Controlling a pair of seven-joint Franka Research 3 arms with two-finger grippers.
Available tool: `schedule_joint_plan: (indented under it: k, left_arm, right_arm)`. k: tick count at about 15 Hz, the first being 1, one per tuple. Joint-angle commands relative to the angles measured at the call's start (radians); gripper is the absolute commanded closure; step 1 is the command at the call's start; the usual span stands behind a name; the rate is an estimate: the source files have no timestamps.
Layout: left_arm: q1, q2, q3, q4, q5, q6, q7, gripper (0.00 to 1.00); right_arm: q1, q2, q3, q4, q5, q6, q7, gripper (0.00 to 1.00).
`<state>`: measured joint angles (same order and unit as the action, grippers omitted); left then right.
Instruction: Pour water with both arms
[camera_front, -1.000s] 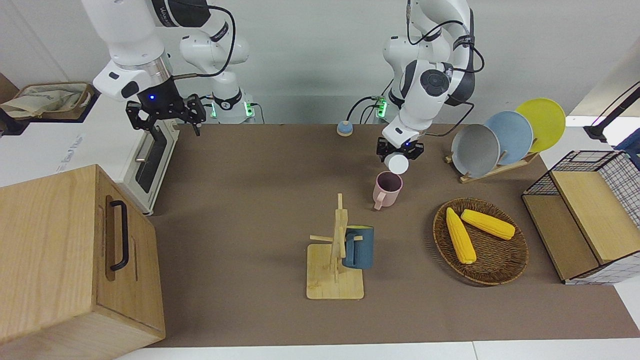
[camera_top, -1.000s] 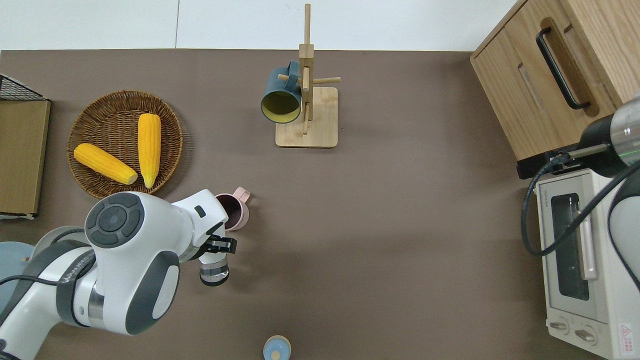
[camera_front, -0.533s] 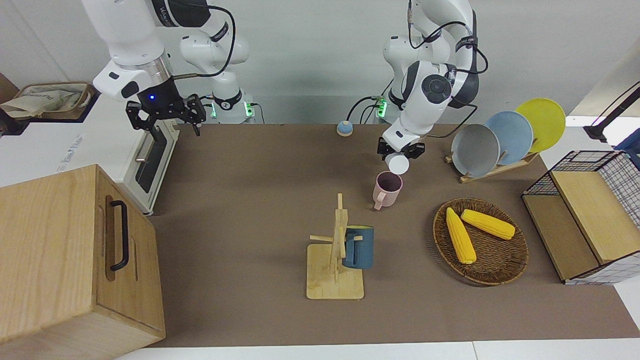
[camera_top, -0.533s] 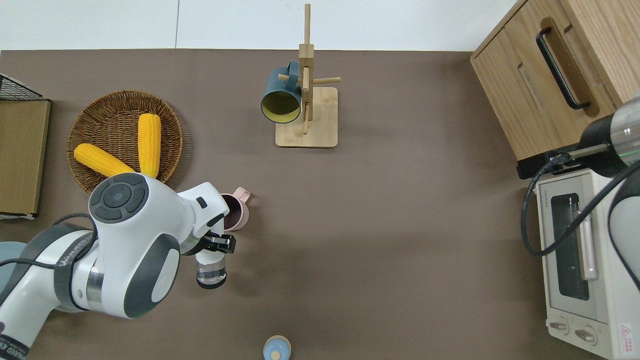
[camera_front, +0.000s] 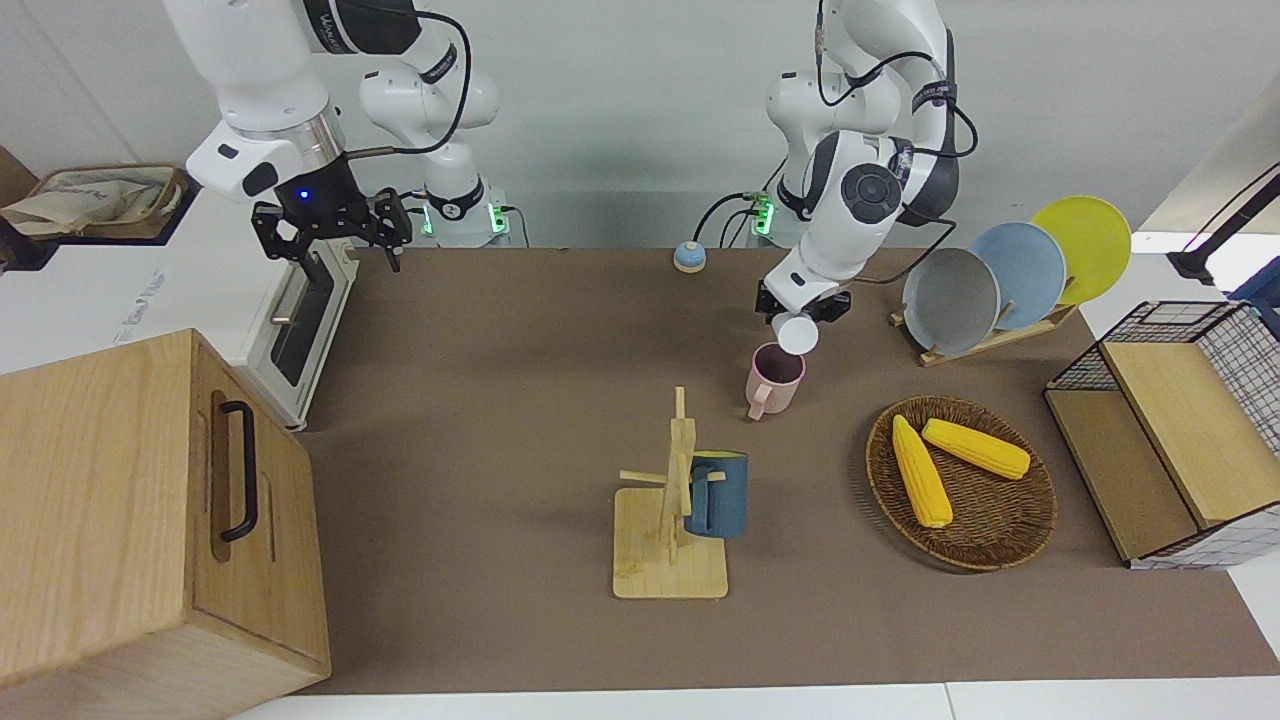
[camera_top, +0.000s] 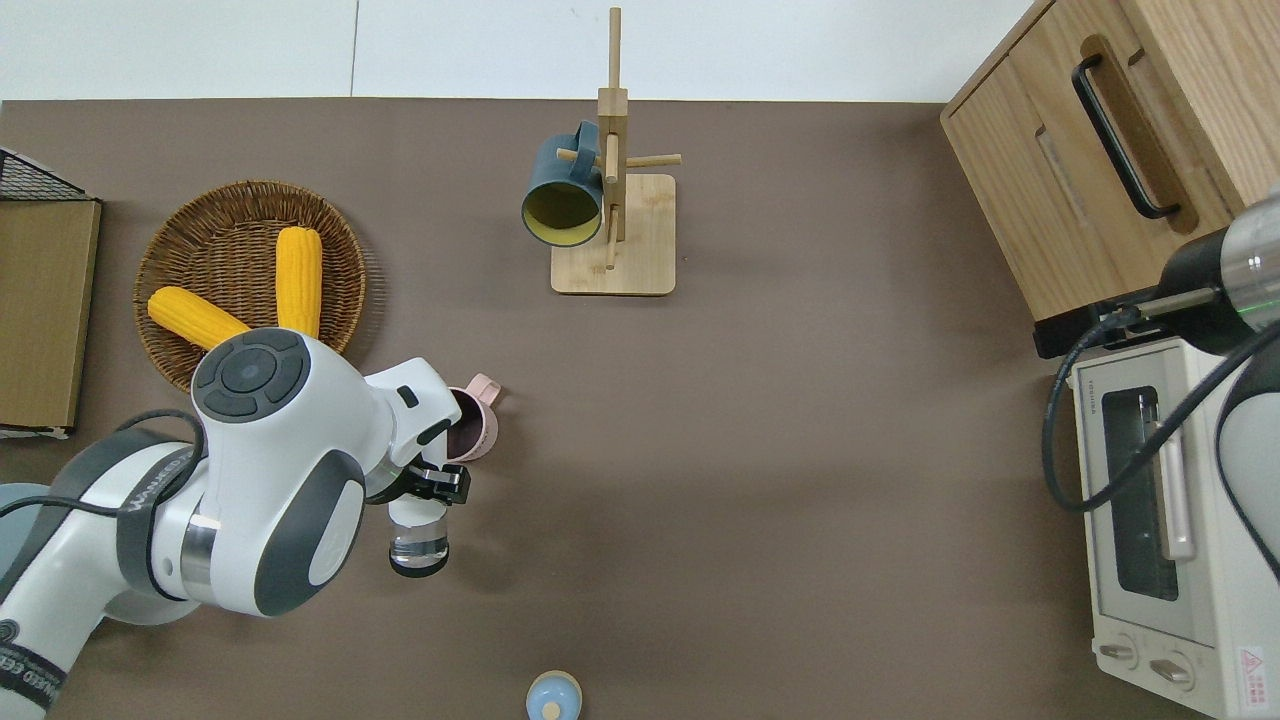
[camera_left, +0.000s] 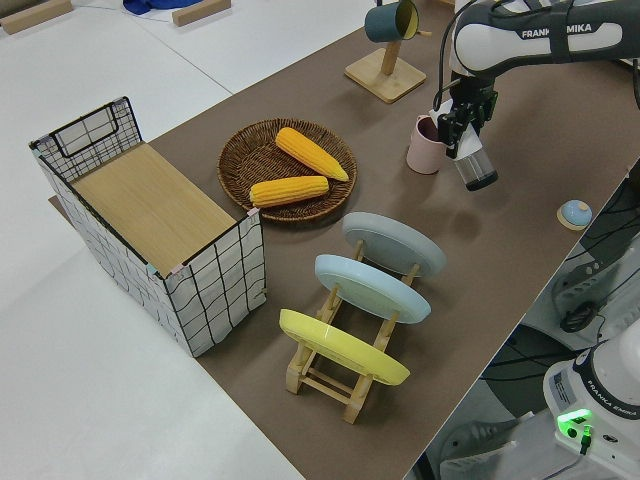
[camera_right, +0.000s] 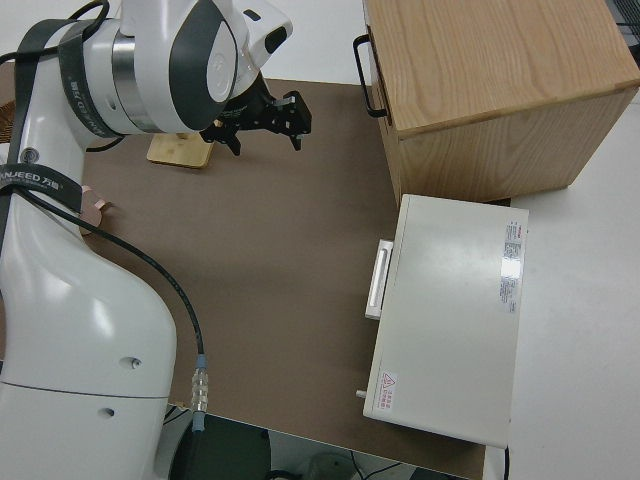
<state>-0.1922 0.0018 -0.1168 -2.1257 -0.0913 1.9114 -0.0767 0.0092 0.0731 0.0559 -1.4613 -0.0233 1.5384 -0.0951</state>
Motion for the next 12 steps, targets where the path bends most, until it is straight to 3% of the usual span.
schedule_joint_plan:
  k: [1, 12]
  left_arm:
    - [-0.003, 0.004, 0.006, 0.035, 0.019, -0.043, 0.009, 0.99]
    - [-0.003, 0.035, 0.009, 0.093, 0.038, -0.106, -0.002, 0.99]
  right_arm:
    - [-0.002, -0.004, -0.001, 0.007, 0.013, -0.014, -0.022, 0.011]
    - [-0.002, -0.004, -0.001, 0.007, 0.013, -0.014, -0.022, 0.011]
